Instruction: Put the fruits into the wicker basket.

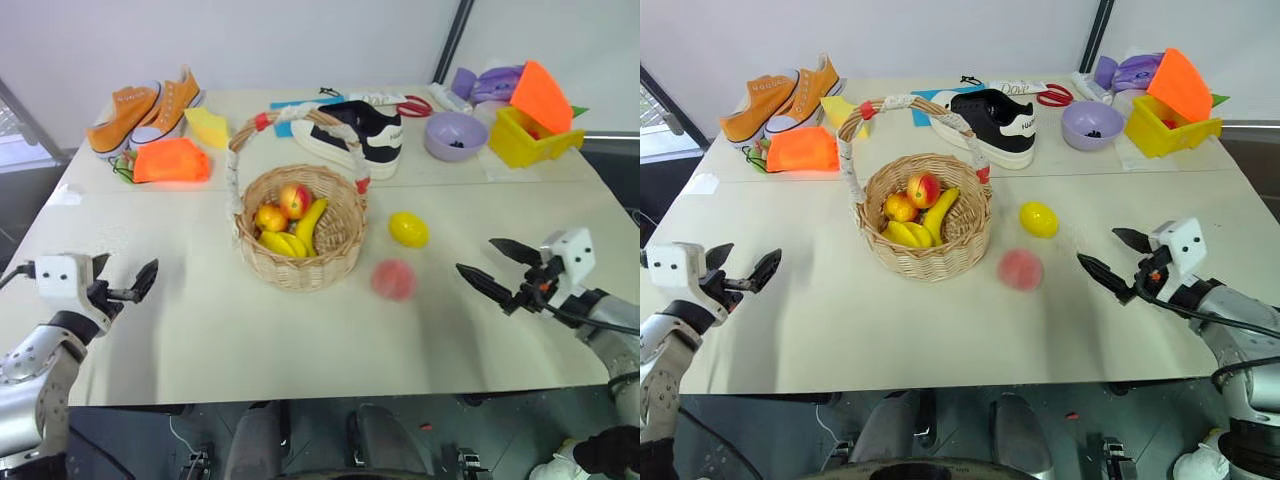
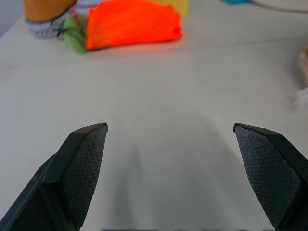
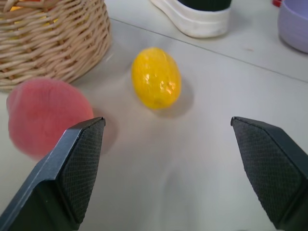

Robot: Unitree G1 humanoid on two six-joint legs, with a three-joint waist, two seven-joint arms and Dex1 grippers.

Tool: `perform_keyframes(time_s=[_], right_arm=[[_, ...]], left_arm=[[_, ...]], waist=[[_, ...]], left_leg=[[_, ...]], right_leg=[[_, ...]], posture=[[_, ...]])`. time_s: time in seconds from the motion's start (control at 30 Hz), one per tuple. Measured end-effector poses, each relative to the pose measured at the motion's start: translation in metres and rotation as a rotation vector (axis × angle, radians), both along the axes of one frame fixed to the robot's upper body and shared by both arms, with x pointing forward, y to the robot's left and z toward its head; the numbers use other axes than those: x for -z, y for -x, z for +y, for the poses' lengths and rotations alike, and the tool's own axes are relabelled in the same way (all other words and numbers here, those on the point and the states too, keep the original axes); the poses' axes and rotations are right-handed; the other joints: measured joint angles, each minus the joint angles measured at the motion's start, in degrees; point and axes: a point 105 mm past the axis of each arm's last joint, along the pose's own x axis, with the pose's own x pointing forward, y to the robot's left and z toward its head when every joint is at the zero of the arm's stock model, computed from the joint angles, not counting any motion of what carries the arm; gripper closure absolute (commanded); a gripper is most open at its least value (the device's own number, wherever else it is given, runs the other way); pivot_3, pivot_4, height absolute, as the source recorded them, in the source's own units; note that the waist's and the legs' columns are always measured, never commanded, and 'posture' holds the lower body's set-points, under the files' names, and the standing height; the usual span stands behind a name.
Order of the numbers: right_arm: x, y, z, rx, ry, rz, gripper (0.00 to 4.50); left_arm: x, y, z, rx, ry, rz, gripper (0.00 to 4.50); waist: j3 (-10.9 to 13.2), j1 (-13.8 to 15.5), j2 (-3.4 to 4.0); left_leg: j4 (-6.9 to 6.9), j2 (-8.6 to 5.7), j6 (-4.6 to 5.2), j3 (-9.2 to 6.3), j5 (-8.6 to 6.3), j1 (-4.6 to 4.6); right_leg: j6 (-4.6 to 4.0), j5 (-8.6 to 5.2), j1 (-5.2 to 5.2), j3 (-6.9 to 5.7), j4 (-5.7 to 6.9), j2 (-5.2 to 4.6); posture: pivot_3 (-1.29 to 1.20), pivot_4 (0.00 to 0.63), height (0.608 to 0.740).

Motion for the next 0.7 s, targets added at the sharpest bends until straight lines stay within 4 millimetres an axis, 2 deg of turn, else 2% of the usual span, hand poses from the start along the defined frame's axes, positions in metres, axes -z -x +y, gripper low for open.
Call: perform_keyframes(time_s=[0.1,0.17,0.43,0.57,0.7], right_arm=[[-0.018,-0.013,0.018,-0.032,0.008,-0.047,0.13],[-0.023,-0.020,0.026,-0.036,0.025,-0.055,0.13],[-0.009,-0.054,0.048,-0.033,0.109,0.032,0.13],[0.018,-0.072,0.051,-0.004,0.138,0.106,0.13],[0.039,-0.090,0.044,0.044,0.154,0.155,0.13]], left_arm=[[-0.020,-0.005,-0.037,0.179,-0.029,-0.047,0.00],[-0.030,-0.004,-0.059,0.294,-0.044,-0.062,0.00],[-0.053,0.034,-0.163,0.870,-0.137,-0.015,0.00],[-0.059,0.038,-0.186,0.941,-0.143,-0.046,0.00],[-0.051,0.038,-0.190,0.944,-0.148,-0.015,0.00]], waist=[[0.00,0.03,0.00],[0.00,0.02,0.00],[0.01,0.01,0.03],[0.01,0.02,0.03],[0.03,-0.14,0.06]], left_leg=[[0.00,0.00,-0.02,0.00,-0.01,-0.01],[-0.02,-0.01,0.01,0.00,0.01,-0.02],[0.01,-0.04,0.06,0.01,0.04,-0.25],[0.10,-0.05,0.09,0.02,0.06,-0.26],[0.13,-0.03,0.11,0.04,0.07,-0.26]], right_leg=[[-0.01,0.00,-0.02,-0.01,0.00,0.00],[-0.01,0.00,-0.02,-0.01,-0.03,0.00],[0.02,0.02,-0.19,-0.03,-0.04,0.01],[0.22,0.11,-0.16,-0.04,0.00,0.10],[0.25,0.12,-0.18,-0.01,0.04,0.20]], posture=[[0.00,0.150,0.733],[0.00,0.150,0.733],[0.00,0.150,0.733],[0.00,0.150,0.733],[0.00,0.150,0.733]])
